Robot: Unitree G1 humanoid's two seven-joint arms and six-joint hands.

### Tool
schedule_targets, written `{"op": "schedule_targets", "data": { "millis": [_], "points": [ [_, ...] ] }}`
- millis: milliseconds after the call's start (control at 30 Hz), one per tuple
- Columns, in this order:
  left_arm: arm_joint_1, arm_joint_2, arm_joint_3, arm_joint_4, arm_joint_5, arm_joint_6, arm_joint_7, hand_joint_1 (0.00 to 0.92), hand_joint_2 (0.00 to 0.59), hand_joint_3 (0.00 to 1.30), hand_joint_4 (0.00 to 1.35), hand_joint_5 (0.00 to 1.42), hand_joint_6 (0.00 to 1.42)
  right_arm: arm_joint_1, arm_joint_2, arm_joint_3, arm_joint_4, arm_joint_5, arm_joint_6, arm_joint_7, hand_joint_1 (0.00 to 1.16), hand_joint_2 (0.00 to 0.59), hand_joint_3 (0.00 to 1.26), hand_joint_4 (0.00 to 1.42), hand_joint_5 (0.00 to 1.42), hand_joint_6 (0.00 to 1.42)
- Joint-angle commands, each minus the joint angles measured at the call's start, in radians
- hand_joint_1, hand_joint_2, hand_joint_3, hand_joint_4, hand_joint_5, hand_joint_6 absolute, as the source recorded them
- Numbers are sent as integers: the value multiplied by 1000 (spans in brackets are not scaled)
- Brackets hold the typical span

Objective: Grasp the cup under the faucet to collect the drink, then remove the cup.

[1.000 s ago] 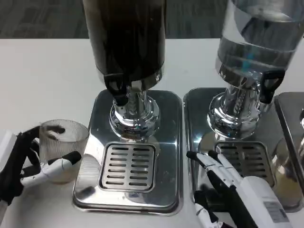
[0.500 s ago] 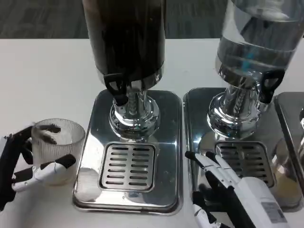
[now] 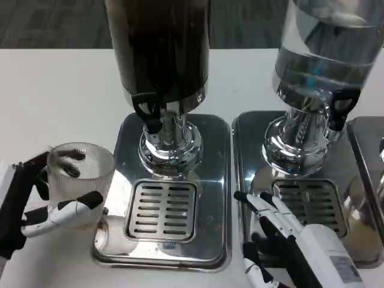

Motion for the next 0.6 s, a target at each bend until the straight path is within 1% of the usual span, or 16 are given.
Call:
{"op": "schedule_targets", "data": {
  "millis": [33, 433, 600],
  "points": [
    [-45, -19, -25, -4, 22, -28, -8, 310, 109, 531, 607, 891, 994, 17, 9, -9, -23, 7, -3, -13, 446, 586, 118, 119, 50, 248],
    [-126, -72, -91, 44, 63, -19, -14, 312, 96, 545, 627, 901, 1012, 51, 30, -17, -51, -7, 4, -17, 428, 586, 118, 119, 50, 246],
    [-154, -90, -113, 64, 75, -10, -12, 313, 90, 546, 628, 902, 1014, 57, 33, -20, -56, -9, 3, -18, 419, 586, 118, 119, 50, 246]
  ]
}}
